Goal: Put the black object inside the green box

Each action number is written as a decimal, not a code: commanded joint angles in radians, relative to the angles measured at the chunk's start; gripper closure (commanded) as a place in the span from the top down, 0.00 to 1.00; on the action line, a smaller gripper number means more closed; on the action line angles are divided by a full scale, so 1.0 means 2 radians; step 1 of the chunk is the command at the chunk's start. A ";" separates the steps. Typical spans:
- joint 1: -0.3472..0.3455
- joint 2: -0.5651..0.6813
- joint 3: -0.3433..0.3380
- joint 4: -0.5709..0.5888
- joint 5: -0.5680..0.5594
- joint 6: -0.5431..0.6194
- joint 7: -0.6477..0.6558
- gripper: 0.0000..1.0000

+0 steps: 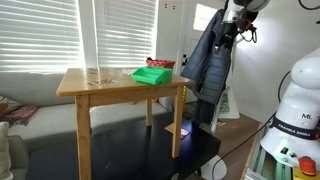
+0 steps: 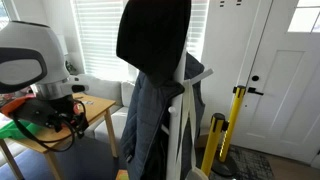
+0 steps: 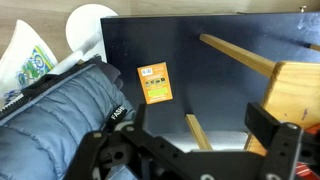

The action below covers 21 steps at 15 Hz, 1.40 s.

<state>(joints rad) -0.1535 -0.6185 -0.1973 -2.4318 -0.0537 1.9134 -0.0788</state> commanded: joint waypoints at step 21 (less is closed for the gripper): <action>0.088 0.026 0.100 0.038 0.025 0.001 0.018 1.00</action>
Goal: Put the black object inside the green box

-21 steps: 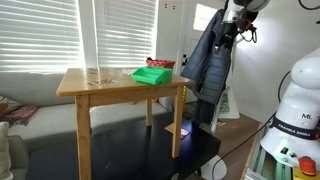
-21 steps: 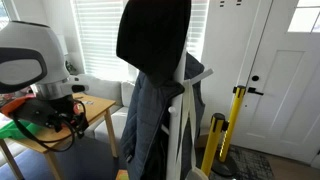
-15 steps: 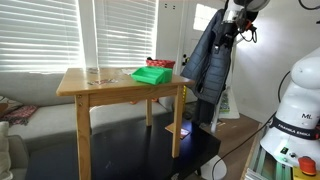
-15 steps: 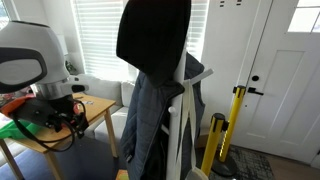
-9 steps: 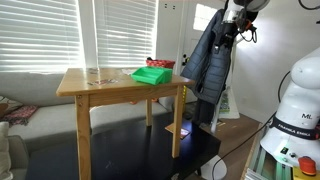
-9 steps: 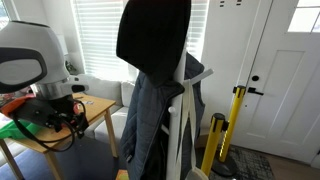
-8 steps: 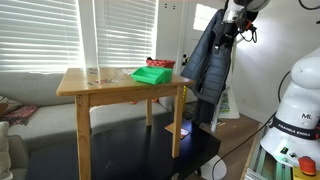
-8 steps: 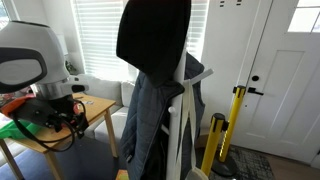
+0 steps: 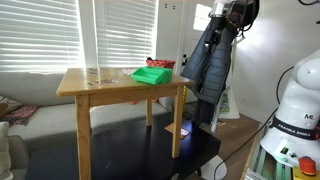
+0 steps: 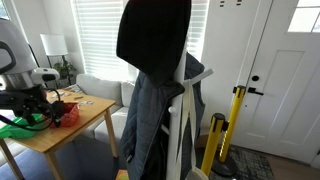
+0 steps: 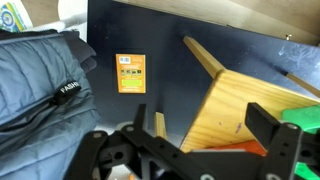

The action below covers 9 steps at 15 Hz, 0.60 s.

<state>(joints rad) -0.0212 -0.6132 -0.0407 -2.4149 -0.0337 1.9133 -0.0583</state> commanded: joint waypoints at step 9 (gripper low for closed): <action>0.061 0.085 0.053 0.085 0.077 0.093 0.047 1.00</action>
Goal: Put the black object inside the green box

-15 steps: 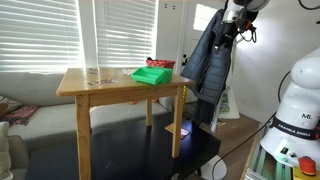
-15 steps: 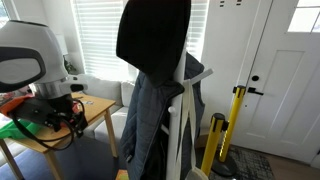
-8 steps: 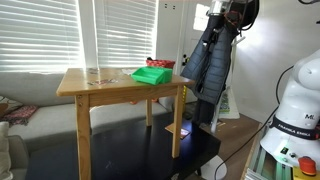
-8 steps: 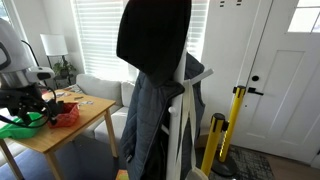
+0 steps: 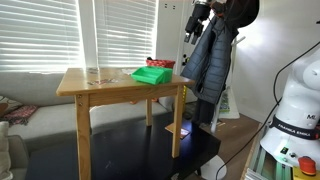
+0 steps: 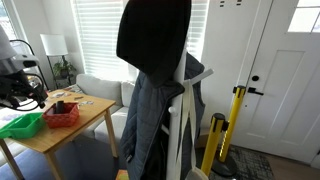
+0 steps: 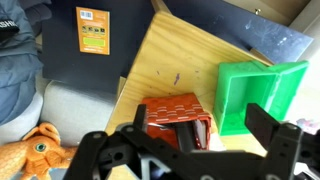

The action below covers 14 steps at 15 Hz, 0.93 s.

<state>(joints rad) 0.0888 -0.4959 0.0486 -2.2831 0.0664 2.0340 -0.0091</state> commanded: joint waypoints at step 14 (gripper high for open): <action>0.006 0.045 0.020 0.011 0.014 0.106 0.025 1.00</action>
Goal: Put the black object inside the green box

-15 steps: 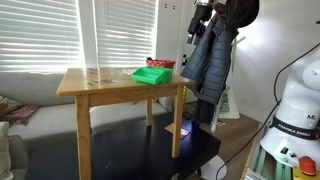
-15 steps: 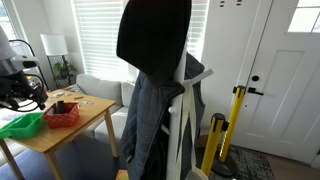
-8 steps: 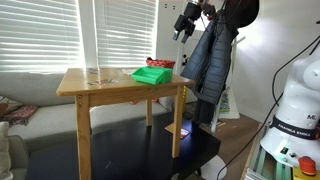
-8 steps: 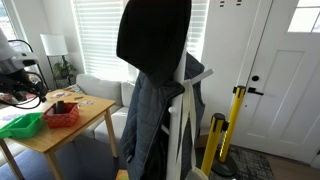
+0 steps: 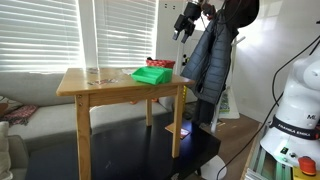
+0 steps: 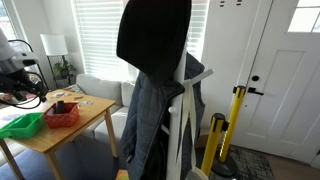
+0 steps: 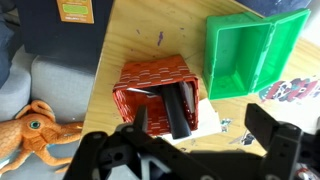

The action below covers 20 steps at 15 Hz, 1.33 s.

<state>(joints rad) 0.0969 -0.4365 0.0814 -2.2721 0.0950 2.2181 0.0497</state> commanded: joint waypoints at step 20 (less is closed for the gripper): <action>0.001 0.185 0.037 0.073 -0.058 0.187 0.040 1.00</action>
<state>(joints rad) 0.0985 -0.1219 0.1526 -2.1722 0.0310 2.5583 0.0863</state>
